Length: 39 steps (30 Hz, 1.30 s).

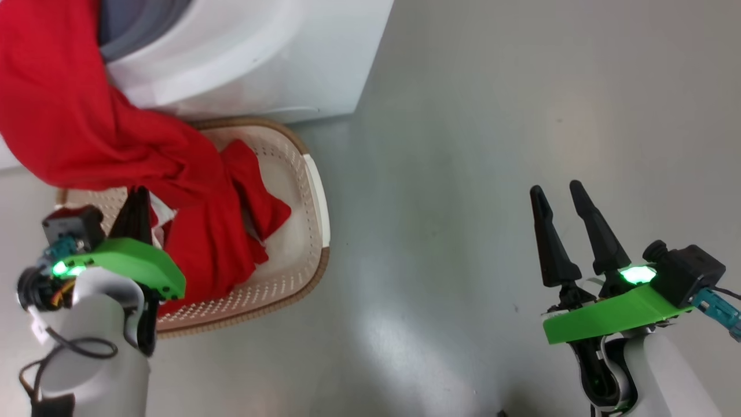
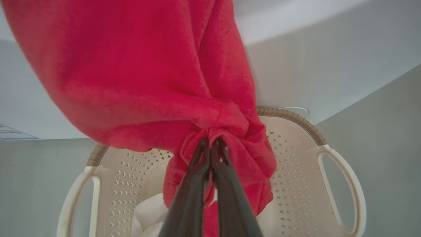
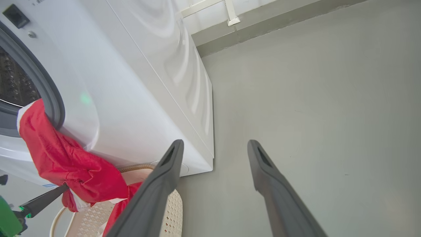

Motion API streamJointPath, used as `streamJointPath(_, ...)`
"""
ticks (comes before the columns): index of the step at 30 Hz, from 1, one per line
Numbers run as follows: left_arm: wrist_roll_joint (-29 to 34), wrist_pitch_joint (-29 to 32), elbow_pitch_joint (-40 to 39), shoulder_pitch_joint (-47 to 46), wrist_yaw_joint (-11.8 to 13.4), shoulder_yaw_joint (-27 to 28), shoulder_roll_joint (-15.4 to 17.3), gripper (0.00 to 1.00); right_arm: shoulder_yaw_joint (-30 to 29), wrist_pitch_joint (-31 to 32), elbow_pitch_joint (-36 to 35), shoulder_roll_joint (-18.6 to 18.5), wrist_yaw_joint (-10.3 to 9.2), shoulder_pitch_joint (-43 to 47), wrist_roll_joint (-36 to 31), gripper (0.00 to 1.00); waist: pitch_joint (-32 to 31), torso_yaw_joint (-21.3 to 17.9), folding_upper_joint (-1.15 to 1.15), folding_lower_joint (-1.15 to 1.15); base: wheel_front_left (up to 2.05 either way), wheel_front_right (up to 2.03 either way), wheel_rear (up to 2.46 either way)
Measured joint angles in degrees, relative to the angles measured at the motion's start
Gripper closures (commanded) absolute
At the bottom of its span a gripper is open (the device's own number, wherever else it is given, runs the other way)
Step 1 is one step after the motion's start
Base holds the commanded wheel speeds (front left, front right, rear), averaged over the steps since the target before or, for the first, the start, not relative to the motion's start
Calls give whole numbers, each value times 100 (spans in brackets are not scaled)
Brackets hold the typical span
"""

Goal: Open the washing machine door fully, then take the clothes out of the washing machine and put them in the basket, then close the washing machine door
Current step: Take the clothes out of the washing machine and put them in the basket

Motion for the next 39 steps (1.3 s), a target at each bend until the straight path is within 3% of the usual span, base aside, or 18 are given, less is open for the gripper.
streamJointPath(5, 46, 0, 355, -378, -1, -40, 67, 83, 67, 0, -32, 1, 0, -158, 8, 0, 304, -67, 0, 0, 0, 0, 0)
streamJointPath(7, 78, 0, 444, -484, -1, -53, 77, 82, 73, 0, -49, 1, 0, -213, 34, 0, 399, -91, 0, 0, 0, 0, 0)
streamJointPath(8, 78, 0, 477, -514, -1, -59, 85, 71, 79, 0, -53, 1, 0, -225, 43, 0, 438, -105, 0, 0, 0, 0, 0)
streamJointPath(11, 77, 0, 550, -569, -1, -55, 92, 54, 89, 0, -52, 1, 0, -233, 42, 0, 503, -151, 0, 0, 0, 0, 0)
streamJointPath(13, 75, 0, 570, -580, -1, -51, 91, 17, 86, 0, -52, 0, 0, -233, 42, 0, 513, -164, 0, 0, 0, 0, 0)
streamJointPath(14, 71, 0, 580, -580, -1, -43, 91, 12, 86, 0, -51, 0, 0, -233, 42, 0, 504, -163, 0, 0, 0, 0, 0)
streamJointPath(15, 71, 0, 587, -580, -1, -31, 92, 0, 83, 0, -51, 1, 0, -233, 42, 0, 491, -160, 0, 0, 0, 0, 0)
streamJointPath(27, 9, 0, 569, -557, -1, 80, 35, 0, 22, 0, -36, 0, 0, -233, 31, 0, 309, -23, 0, 0, 0, 0, 0)
streamJointPath(39, -304, 0, -229, 18, -5, 188, -211, 0, -59, 0, 47, 0, 0, -191, -97, 0, -67, 162, 0, 0, 0, 0, 0)
